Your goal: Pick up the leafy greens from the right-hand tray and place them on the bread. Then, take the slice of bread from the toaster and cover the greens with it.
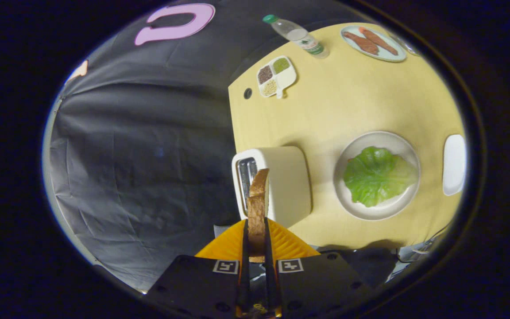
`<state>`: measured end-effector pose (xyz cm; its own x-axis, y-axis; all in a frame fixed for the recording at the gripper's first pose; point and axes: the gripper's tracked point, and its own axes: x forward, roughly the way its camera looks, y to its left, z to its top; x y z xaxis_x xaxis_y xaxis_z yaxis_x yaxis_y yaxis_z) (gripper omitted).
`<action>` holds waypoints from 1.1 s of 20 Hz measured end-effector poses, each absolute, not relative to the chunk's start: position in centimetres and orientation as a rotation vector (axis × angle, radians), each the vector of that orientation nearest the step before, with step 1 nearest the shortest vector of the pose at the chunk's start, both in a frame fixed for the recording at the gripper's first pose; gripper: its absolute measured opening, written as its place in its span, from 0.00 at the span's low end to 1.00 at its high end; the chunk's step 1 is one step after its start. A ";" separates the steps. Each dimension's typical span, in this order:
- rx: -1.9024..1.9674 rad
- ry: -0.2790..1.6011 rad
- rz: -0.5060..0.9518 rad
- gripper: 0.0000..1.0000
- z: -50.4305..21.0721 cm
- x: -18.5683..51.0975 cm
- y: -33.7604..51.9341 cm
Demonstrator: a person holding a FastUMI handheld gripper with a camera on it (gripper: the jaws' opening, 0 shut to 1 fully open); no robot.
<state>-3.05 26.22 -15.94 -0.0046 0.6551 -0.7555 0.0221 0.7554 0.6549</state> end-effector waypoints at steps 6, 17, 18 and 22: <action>0.625 1.463 0.558 0.18 -22.1 -0.5 18.7; 0.377 1.538 0.539 0.18 -32.7 -0.6 14.4; 0.351 1.533 0.527 0.18 -33.2 -0.5 13.9; 0.274 1.492 0.502 0.18 -34.7 0.0 13.0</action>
